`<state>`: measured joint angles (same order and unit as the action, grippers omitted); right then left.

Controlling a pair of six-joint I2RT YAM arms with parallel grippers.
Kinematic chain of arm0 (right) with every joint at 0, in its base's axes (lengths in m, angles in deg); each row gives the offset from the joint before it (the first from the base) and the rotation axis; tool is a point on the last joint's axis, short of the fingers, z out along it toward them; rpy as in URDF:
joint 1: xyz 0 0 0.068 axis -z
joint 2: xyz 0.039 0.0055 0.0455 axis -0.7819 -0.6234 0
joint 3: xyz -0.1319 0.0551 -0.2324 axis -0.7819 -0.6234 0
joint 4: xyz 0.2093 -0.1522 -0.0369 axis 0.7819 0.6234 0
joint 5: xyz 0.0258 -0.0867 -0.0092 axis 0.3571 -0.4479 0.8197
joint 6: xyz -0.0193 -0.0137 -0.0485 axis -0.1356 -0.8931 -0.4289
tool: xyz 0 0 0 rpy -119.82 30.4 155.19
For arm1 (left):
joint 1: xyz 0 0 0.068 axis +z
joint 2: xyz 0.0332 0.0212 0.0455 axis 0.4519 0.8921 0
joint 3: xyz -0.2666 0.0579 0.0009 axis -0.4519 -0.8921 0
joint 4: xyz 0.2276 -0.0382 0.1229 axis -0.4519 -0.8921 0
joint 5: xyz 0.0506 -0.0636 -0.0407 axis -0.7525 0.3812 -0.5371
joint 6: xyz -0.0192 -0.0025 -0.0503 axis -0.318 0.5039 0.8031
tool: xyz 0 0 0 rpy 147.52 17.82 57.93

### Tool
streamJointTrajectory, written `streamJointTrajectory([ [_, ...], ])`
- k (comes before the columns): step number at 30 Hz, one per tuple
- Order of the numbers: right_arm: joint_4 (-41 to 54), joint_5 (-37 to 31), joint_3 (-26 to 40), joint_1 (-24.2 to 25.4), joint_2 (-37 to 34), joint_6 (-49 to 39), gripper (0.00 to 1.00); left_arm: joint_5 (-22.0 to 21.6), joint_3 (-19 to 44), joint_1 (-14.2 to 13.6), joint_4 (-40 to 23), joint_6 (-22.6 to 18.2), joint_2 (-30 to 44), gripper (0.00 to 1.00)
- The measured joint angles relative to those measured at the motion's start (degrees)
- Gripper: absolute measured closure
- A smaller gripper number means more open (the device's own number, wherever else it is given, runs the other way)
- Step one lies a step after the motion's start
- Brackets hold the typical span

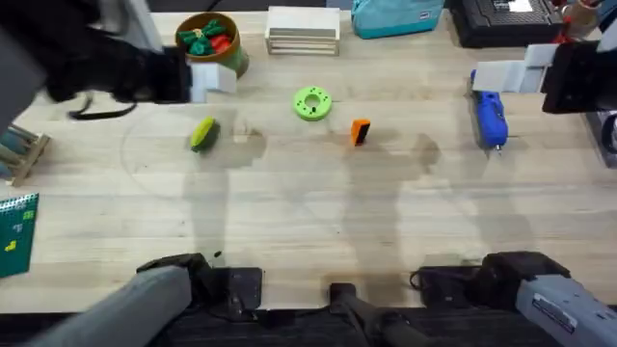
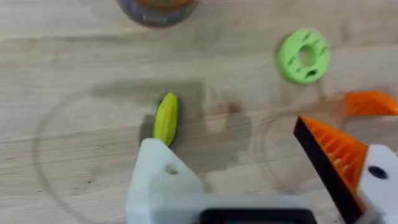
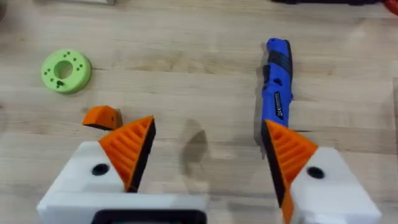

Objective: Pick up the gripper from the table and insert it into the empty holder that is missing its gripper. Then pick up a screw, insert it into the mounting hole, and use the screwdriver to tighten it. Finally, clean up the table by picking up the vegetable and placing it into the bucket.

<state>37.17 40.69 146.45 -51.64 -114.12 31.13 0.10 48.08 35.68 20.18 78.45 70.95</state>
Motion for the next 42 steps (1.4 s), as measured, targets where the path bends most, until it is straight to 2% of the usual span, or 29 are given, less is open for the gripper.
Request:
streamJointTrajectory([
  [4,0.0,0.0,0.0,0.0,0.0,0.0,0.011,1.3,0.0,0.0,0.0,4.3,-10.5,0.083],
  [14,0.0,0.0,0.0,0.0,0.0,0.0,0.01,2.1,0.0,0.0,-0.7,17.5,-30.3,0.079],
  [17,0.0,0.0,0.0,0.0,0.0,0.0,0.01,2.4,0.0,0.0,-0.9,20.2,-34.0,0.079],
  [18,0.0,0.0,0.0,0.0,0.0,0.0,0.01,2.9,0.0,0.0,-0.9,22.9,-36.2,0.08],
  [22,0.0,0.0,0.0,0.0,0.0,0.0,0.01,3.4,-0.3,0.0,-0.6,24.5,-37.1,0.08],
  [27,0.0,0.0,0.0,0.0,0.0,0.0,0.01,5.6,-11.8,0.0,11.0,25.5,-40.0,0.08],
  [36,0.0,0.0,0.0,0.0,0.0,0.0,0.01,9.2,-34.5,0.0,33.1,26.0,-53.3,0.08],
  [37,0.0,0.0,0.0,0.0,0.0,0.0,0.011,9.5,-40.5,0.0,38.4,26.1,-57.0,0.08],
  [42,0.0,0.0,0.0,0.0,0.0,0.0,0.012,9.3,-48.9,0.0,45.6,26.1,-62.6,0.081],
])
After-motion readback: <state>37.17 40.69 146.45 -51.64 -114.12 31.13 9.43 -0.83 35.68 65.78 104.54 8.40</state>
